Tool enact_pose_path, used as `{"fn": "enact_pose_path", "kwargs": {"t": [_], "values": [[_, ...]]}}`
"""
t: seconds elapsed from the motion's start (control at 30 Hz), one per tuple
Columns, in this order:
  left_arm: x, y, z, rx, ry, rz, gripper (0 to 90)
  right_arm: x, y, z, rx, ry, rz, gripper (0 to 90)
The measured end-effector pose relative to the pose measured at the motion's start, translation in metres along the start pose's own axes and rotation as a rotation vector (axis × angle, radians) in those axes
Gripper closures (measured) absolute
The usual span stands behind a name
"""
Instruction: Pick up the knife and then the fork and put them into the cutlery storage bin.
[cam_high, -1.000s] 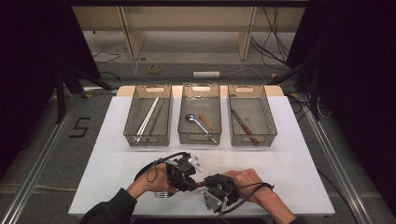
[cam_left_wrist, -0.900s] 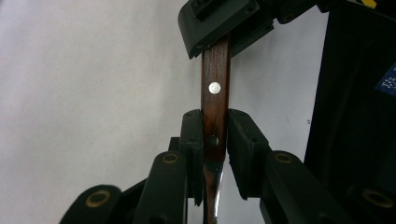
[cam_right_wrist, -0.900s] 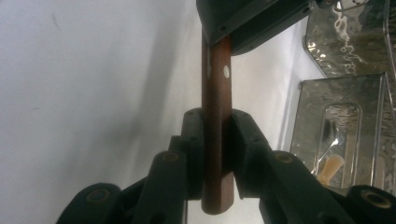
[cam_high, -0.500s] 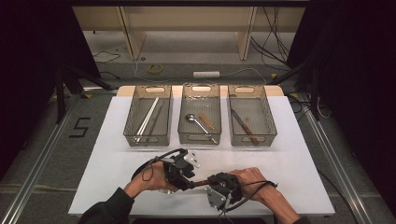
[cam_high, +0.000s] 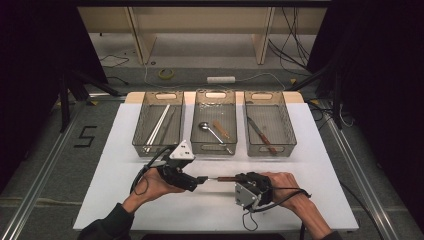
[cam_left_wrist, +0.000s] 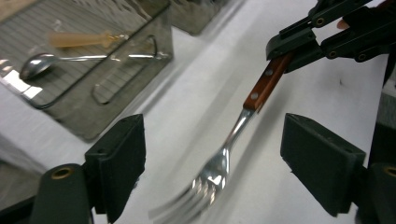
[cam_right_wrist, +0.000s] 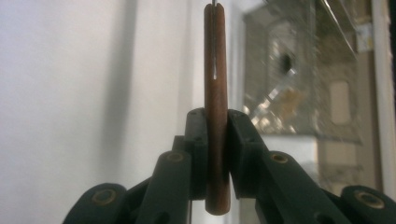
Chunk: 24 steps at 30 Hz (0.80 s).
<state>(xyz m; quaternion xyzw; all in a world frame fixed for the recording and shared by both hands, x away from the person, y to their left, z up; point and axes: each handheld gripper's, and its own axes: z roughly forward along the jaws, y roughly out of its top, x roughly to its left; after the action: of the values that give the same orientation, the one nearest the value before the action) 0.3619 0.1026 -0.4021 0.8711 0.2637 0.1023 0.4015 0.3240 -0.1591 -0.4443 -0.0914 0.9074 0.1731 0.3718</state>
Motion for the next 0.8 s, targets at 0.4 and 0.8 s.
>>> {"fn": "enact_pose_path", "kwargs": {"t": [0.4,0.8], "values": [[0.016,-0.020,-0.017,-0.095,0.064,-0.098,18.1,-0.020,-0.019,-0.008,0.066,-0.129,0.075,81.7],[0.019,-0.040,-0.018,-0.086,0.078,-0.141,18.1,-0.050,-0.042,-0.017,0.108,-0.266,0.191,81.7]]}}
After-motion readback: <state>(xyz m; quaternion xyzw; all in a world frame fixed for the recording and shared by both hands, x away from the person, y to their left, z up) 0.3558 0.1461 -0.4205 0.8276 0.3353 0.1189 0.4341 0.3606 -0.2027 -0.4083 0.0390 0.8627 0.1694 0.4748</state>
